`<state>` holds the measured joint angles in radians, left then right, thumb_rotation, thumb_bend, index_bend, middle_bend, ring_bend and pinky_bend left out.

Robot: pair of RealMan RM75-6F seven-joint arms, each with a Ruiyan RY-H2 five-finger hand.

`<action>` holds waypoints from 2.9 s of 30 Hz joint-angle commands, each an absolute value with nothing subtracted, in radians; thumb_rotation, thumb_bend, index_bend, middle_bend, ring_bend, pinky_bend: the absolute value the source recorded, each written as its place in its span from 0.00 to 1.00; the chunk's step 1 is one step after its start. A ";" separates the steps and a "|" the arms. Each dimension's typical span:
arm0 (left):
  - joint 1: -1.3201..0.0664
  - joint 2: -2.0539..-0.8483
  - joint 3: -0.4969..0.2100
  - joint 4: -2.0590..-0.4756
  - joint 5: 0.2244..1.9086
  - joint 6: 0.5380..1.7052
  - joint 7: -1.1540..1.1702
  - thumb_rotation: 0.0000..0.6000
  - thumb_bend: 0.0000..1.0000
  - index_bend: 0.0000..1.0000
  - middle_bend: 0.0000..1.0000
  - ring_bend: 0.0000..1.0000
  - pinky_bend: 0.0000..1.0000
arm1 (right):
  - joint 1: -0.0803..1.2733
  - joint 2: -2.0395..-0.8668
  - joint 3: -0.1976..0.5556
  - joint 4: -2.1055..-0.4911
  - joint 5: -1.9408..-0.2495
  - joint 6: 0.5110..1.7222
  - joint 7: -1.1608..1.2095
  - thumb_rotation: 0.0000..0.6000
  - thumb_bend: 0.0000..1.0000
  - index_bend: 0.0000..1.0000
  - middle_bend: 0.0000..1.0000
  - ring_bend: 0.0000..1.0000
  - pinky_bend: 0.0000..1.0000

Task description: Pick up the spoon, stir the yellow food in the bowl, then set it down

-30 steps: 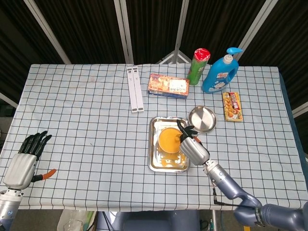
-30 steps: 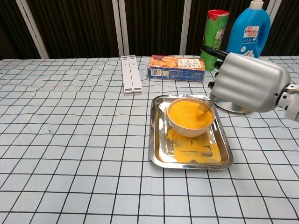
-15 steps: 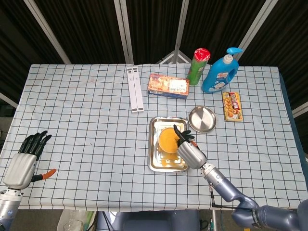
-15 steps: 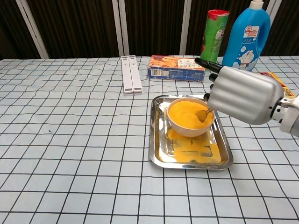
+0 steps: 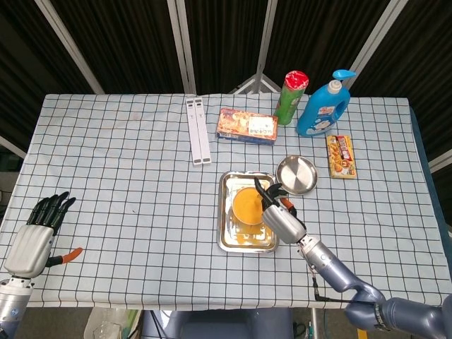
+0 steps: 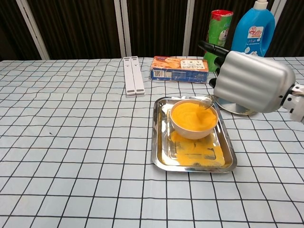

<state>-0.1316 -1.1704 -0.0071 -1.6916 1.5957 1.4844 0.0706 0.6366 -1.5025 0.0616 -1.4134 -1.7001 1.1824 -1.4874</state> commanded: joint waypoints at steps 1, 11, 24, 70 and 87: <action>-0.132 -1.171 -0.007 -1.691 1.595 1.484 0.071 1.00 0.00 0.00 0.00 0.00 0.04 | 0.634 -1.497 0.054 -1.404 -1.725 1.195 -1.500 1.00 0.54 0.61 0.61 0.43 0.00; -0.132 -1.170 -0.008 -1.692 1.594 1.484 0.069 1.00 0.00 0.00 0.00 0.00 0.04 | 0.631 -1.491 0.047 -1.395 -1.757 1.191 -1.513 1.00 0.54 0.61 0.61 0.43 0.00; -0.132 -1.171 -0.007 -1.692 1.597 1.483 0.071 1.00 0.00 0.00 0.00 0.00 0.04 | 0.633 -1.481 0.051 -1.428 -1.776 1.175 -1.491 1.00 0.54 0.61 0.61 0.43 0.00; -0.138 -1.176 -0.008 -1.706 1.579 1.463 0.080 1.00 0.00 0.00 0.00 0.00 0.04 | 0.611 -1.714 0.225 -0.956 -1.305 1.075 -0.835 1.00 0.54 0.61 0.61 0.43 0.00; -0.139 -1.173 -0.010 -1.706 1.571 1.459 0.073 1.00 0.00 0.00 0.00 0.00 0.04 | 0.628 -1.749 0.239 -0.918 -1.293 1.144 -0.858 1.00 0.47 0.00 0.13 0.02 0.00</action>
<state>-0.1397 -1.1732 -0.0097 -1.7063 1.5709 1.4582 0.0723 0.6319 -1.7587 0.2375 -0.9010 -1.2975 1.1345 -0.8453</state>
